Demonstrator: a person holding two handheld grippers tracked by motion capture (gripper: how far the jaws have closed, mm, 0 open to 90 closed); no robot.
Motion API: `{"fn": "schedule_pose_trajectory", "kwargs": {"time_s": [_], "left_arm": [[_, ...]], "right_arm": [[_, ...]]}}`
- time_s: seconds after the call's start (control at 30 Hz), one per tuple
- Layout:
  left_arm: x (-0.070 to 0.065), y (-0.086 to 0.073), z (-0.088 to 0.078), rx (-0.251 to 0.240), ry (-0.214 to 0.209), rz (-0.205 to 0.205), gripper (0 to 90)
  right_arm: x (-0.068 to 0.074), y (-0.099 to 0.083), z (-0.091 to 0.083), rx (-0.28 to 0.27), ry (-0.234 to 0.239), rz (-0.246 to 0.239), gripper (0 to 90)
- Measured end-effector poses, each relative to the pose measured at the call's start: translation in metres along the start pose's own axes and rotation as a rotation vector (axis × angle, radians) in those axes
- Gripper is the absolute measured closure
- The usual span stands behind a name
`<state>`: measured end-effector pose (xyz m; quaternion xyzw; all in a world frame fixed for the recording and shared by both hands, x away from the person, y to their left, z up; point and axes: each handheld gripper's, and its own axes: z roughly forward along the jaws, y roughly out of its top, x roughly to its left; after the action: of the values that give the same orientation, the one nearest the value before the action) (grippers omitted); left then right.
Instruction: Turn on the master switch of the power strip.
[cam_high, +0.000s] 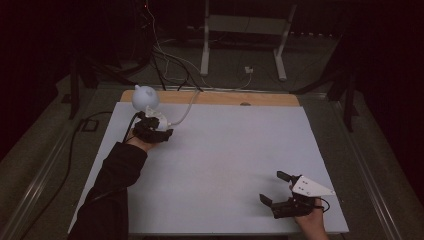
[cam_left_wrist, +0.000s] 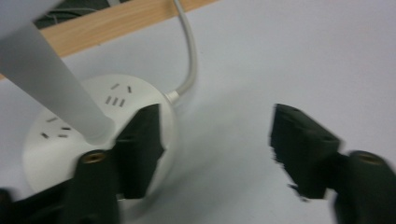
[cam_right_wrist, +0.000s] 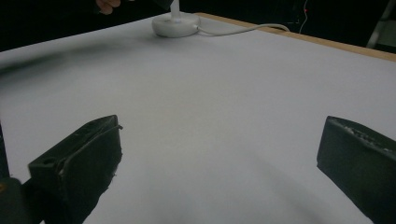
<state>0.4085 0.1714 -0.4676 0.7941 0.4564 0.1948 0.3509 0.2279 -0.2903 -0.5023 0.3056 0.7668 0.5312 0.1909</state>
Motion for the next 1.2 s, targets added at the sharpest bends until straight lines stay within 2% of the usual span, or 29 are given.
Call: {"fn": "schedule_pose_trajectory", "kwargs": {"time_s": [0.03, 0.07, 0.13, 0.17, 0.2, 0.33, 0.53, 0.6, 0.8, 0.93, 1.0, 1.2], "left_arm": [[0.000, 0.000, -0.001, 0.007, -0.028, -0.009, 23.0], [0.000, 0.000, -0.001, 0.007, -0.028, -0.009, 15.0], [0.000, 0.000, -0.003, 0.013, -0.054, -0.017, 11.5], [0.001, 0.000, -0.006, 0.020, -0.083, -0.022, 2.0], [0.001, 0.000, -0.006, 0.020, -0.083, -0.022, 1.0], [0.000, -0.003, -0.014, 0.020, -0.111, -0.012, 0.2], [-0.001, -0.008, -0.028, 0.020, -0.118, 0.016, 0.2], [-0.001, -0.009, -0.033, 0.021, -0.132, 0.017, 0.2], [-0.003, -0.018, -0.048, 0.012, -0.139, 0.025, 0.3], [-0.010, -0.029, -0.060, 0.002, -0.156, 0.042, 0.2], [-0.011, -0.031, -0.062, 0.006, -0.151, 0.054, 0.2], [-0.022, -0.046, -0.073, -0.016, -0.185, 0.070, 0.2]], "right_arm": [[0.000, 0.000, 0.000, 0.000, 0.000, 0.001, 0.0], [0.000, 0.000, 0.000, 0.000, 0.000, 0.002, 0.0], [0.000, 0.000, 0.000, 0.000, 0.000, 0.003, 0.0], [0.000, 0.000, 0.000, 0.000, 0.000, 0.003, 0.0], [0.000, 0.000, 0.000, 0.000, 0.001, 0.003, 0.0], [0.000, 0.000, 0.000, -0.001, 0.002, 0.004, 0.0], [0.000, 0.000, 0.000, -0.002, 0.003, 0.001, 0.0], [0.001, 0.000, 0.000, -0.001, 0.003, 0.000, 0.0], [0.001, 0.001, 0.000, 0.000, 0.003, 0.000, 0.0], [0.002, 0.001, 0.000, 0.000, 0.003, -0.001, 0.0], [0.002, 0.001, 0.001, 0.002, 0.006, 0.001, 0.0], [0.003, 0.001, 0.001, 0.003, 0.005, -0.005, 0.0]]}}
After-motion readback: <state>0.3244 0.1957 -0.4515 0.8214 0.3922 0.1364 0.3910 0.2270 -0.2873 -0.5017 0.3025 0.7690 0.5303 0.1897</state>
